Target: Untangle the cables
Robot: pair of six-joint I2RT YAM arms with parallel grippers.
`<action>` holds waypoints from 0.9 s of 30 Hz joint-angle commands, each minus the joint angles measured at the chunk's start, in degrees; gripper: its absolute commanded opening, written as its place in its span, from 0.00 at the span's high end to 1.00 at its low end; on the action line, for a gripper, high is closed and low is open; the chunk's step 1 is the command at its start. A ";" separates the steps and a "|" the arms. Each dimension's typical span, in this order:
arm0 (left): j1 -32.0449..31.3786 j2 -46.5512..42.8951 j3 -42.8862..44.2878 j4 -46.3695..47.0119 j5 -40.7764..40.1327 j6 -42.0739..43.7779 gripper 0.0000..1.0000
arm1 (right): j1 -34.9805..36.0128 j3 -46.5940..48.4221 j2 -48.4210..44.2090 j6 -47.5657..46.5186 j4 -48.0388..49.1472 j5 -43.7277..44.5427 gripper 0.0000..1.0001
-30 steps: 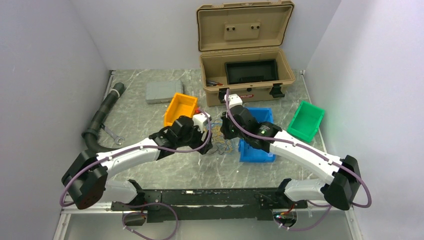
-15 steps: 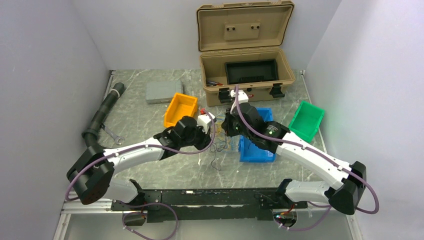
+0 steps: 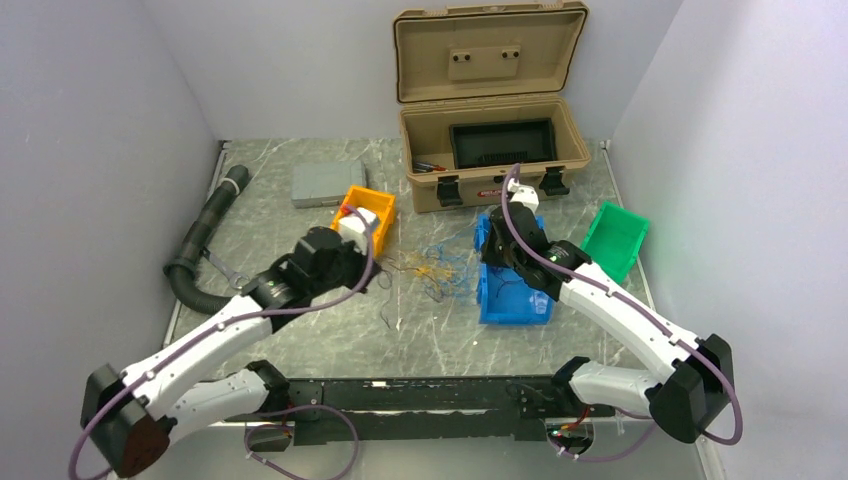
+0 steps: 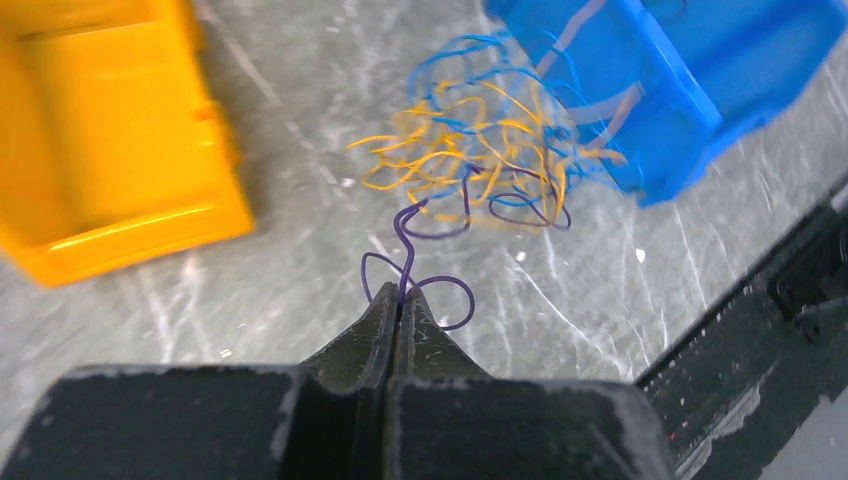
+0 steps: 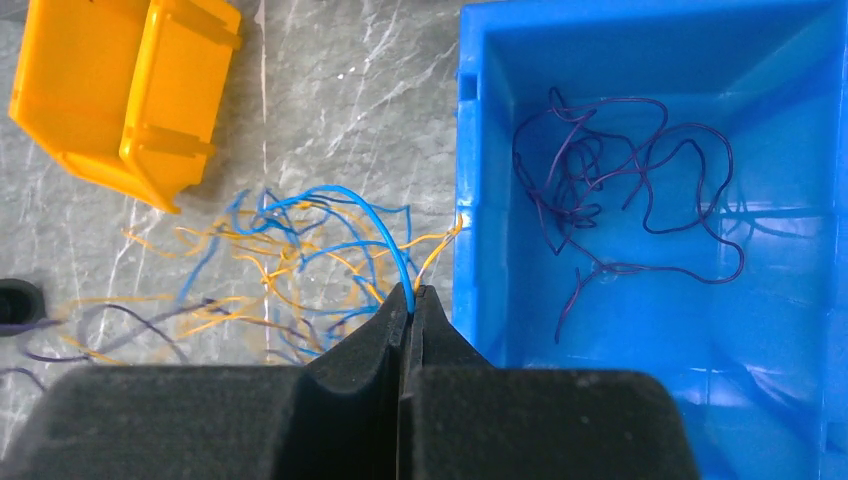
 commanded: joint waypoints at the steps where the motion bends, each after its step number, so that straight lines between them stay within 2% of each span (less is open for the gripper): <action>1: 7.73 -6.27 3.05 -7.68 -2.30 -3.52 1.00 | -0.63 0.92 -1.87 1.11 1.14 0.05 1.00; 5: 12.82 -8.36 6.28 -12.93 -2.30 -3.93 1.00 | -0.77 0.81 -1.83 1.36 0.62 0.34 1.00; 16: 19.96 -12.48 12.98 -20.43 -9.19 -2.85 1.00 | -0.95 -0.43 -3.28 2.43 -0.12 1.64 1.00; 27: 21.01 -17.52 16.05 -22.03 -22.66 -2.25 1.00 | -1.02 -1.17 -3.61 1.84 0.96 0.17 1.00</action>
